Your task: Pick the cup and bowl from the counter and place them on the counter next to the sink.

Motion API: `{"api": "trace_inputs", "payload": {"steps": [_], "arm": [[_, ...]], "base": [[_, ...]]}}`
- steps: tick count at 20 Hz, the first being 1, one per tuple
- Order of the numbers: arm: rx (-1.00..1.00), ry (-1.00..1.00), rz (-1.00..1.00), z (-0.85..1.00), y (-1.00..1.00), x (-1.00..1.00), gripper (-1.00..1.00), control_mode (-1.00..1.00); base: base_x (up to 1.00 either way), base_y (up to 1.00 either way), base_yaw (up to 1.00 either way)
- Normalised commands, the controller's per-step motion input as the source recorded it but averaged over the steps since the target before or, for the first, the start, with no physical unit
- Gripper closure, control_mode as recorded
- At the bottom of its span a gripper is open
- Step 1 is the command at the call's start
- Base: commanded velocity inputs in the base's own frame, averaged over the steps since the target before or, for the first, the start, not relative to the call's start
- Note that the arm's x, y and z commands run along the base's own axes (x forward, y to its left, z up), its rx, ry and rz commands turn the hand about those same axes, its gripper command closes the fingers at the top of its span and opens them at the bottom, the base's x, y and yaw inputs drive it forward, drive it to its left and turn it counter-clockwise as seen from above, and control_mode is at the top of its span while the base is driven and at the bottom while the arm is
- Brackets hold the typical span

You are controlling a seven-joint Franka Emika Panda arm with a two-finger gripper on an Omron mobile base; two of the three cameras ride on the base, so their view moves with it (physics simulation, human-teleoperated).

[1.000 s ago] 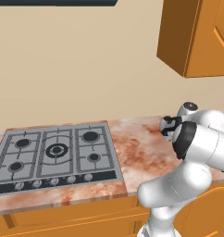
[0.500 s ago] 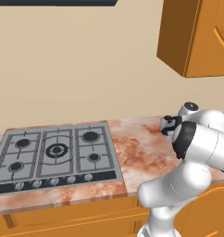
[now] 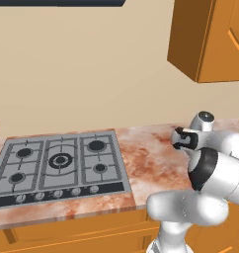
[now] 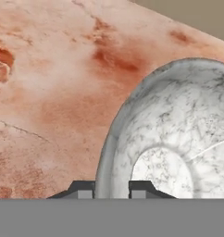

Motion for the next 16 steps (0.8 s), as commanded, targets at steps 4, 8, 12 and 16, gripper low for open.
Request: {"api": "trace_inputs", "payload": {"steps": [4,8,12,16], "arm": [[-0.11,-0.12,0.0,0.12,0.29,-0.65,1.0,-1.0],[-0.13,-0.08,0.0,0.16,0.42,-0.61,1.0,-1.0],[-0.13,-0.04,0.0,0.34,0.51,-0.56,1.0,-1.0],[-0.1,-0.05,0.06,0.56,0.4,-0.76,1.0,-1.0]], "base": [[0.0,0.0,0.0],[0.0,0.0,0.0],[0.0,0.0,0.0],[0.0,0.0,0.0]]}}
